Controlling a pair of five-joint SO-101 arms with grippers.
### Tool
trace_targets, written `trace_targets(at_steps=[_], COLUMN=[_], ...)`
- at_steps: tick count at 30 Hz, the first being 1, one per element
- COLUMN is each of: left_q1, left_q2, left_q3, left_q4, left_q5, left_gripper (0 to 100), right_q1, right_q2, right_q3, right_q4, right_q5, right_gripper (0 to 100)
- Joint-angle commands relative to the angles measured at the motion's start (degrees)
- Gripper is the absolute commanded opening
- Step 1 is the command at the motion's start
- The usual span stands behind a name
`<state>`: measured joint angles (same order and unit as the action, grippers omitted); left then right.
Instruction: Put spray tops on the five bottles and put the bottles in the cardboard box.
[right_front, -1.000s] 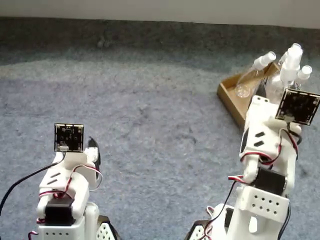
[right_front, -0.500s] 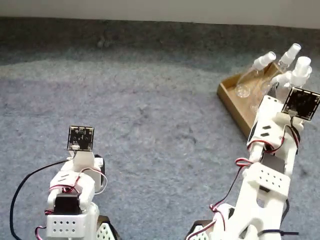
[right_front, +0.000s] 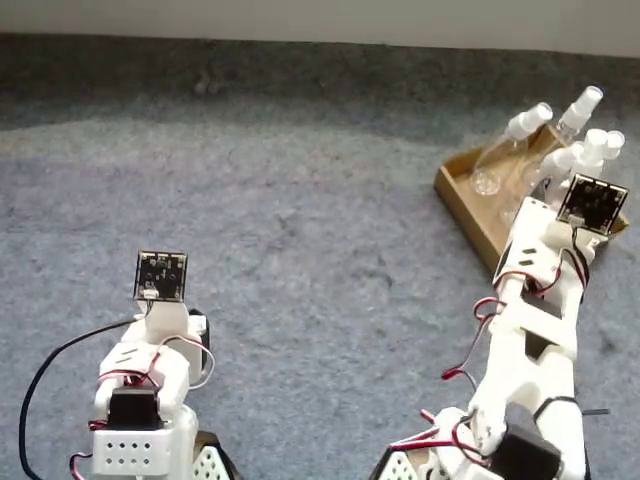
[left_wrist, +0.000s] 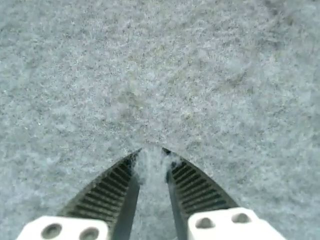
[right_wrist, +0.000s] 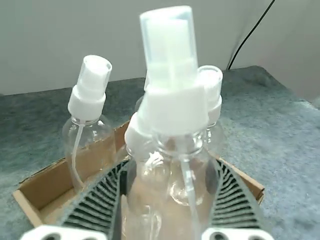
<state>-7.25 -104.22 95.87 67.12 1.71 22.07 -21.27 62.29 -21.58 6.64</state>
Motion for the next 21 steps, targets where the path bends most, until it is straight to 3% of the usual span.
trace_targets(at_steps=[1,5,11,21], left_q1=[-0.22,-0.22,-0.22,-0.22], left_q2=[-0.48,-0.48,-0.48,-0.48], left_q3=[1.19,1.19,1.19,1.19], left_q4=[0.35,0.35,0.35,0.35], left_q5=[-0.44,-0.44,-0.44,-0.44], left_gripper=[1,1,1,1], right_q1=[1.63,1.8,1.45,1.36], right_q2=[2.42,6.73,11.47,20.44], right_q3=[-0.57,0.48,6.55,7.87], right_q4=[-5.32,-10.24,-27.12,-36.44], right_q5=[-0.53,-0.53,-0.35,-0.53], right_gripper=[10.5,10.5,10.5,10.5])
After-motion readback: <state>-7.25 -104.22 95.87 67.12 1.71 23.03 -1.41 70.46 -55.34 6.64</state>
